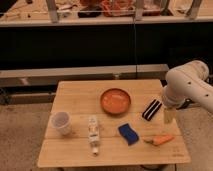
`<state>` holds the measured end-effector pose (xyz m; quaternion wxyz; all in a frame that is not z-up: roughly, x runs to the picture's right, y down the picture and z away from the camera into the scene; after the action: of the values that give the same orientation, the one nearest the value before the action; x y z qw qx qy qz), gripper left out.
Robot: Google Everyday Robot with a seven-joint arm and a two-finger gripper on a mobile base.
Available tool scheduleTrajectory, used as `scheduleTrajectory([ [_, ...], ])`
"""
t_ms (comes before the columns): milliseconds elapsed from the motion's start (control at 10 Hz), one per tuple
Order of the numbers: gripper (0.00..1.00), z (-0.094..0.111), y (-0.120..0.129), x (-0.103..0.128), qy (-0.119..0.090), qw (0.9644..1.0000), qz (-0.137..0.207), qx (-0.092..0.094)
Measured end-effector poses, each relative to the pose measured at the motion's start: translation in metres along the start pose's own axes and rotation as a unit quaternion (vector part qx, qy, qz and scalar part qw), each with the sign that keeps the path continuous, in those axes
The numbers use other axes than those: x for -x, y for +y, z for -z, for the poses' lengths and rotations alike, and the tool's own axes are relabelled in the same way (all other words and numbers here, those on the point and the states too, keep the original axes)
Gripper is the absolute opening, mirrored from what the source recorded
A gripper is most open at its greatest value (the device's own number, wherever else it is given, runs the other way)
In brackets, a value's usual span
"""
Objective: Pick up the ceramic bowl
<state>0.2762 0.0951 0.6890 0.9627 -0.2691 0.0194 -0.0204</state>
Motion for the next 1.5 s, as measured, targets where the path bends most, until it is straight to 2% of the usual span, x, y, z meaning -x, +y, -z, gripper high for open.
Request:
scheduleTrajectory([
  [200,0.80,0.001,-0.015,0.011,0.005,0.9994,0.032,-0.010],
  [400,0.80,0.003,-0.015,0.009,0.012,0.9990,0.040,-0.015],
  [600,0.80,0.002,-0.023,0.023,0.015,0.9960,0.085,-0.022],
  [700,0.80,0.002,-0.026,0.032,0.016,0.9945,0.100,-0.025],
  [1000,0.80,0.002,-0.030,0.037,0.022,0.9900,0.135,-0.035],
  [1300,0.80,-0.001,-0.037,0.060,0.021,0.9824,0.182,-0.039],
  [1500,0.80,-0.003,-0.041,0.068,0.021,0.9758,0.214,-0.042],
])
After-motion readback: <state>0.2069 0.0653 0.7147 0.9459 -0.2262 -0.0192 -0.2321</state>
